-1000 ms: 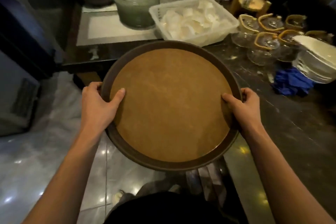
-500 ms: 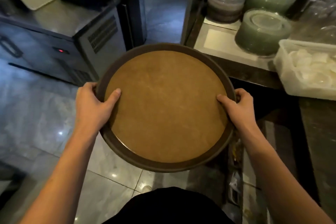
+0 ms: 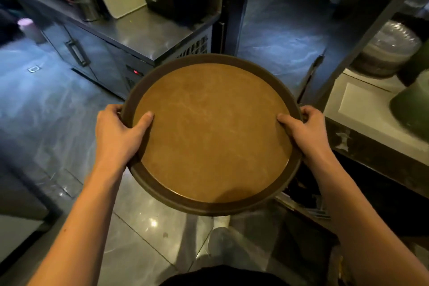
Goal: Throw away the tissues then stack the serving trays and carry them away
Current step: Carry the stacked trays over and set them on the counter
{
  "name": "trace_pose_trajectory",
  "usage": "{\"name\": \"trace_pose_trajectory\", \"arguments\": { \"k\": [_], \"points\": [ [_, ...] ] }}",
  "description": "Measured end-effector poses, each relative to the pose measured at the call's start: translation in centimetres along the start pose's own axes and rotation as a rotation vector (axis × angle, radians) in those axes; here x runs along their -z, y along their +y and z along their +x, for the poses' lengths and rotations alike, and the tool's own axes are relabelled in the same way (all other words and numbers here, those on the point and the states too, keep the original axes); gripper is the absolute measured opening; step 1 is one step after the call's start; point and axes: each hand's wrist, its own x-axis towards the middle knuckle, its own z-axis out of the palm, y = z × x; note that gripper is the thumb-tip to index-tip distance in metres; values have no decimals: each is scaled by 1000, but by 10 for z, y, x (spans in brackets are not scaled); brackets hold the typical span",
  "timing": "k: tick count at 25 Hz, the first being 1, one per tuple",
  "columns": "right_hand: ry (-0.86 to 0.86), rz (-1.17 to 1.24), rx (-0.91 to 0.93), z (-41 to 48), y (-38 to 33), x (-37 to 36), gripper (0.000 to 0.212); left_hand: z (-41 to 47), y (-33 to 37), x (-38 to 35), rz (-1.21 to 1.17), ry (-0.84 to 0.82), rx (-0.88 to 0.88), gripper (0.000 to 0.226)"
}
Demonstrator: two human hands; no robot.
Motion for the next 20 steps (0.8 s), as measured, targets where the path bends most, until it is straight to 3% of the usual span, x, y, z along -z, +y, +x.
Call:
{"name": "trace_pose_trajectory", "arguments": {
  "k": [12,20],
  "points": [
    [-19,145,55,263,-119,-38,22,243,120,-115,-59,15,-66,65],
    [134,119,-4,418,-188,-80,38,428,178,-198,-136,-113,-161,62]
  ]
}}
